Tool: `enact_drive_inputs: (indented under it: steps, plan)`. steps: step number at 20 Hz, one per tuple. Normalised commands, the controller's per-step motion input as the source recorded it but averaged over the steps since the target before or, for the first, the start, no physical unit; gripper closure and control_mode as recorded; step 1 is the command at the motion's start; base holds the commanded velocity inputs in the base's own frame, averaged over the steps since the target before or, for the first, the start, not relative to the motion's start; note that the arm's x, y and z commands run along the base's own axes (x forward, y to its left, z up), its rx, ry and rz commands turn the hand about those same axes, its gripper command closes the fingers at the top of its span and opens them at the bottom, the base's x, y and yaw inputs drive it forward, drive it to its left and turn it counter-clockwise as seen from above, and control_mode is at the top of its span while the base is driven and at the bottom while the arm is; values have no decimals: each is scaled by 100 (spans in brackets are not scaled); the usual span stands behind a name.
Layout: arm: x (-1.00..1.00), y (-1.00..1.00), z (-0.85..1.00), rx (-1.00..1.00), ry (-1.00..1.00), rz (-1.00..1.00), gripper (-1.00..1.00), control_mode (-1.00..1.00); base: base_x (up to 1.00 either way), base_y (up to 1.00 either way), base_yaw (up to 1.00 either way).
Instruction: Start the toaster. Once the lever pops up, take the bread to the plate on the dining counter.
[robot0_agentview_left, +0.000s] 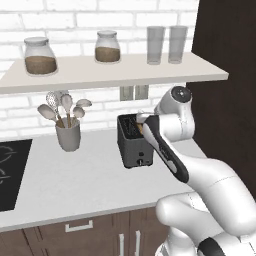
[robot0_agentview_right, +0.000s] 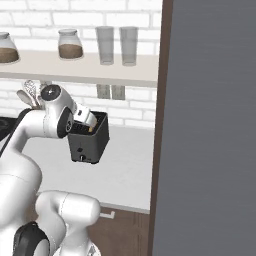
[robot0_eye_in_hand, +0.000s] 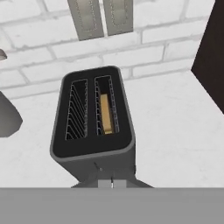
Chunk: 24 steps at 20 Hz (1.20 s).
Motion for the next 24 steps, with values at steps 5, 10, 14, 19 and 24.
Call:
enact_drive_inputs:
  steps: [5,10,14,19,24]
  plan:
    - [22,0,-3,-3,0,0,-100,-100,0,0,0]
    - [6,-1,-11,-1,1,1,-100,-100,0,0,0]
    - [0,-1,-23,0,4,4,-100,-100,0,0,0]
    - [1,0,-18,0,1,3,-100,-100,0,0,0]
    - [8,0,0,0,0,1,-100,-100,0,0,0]
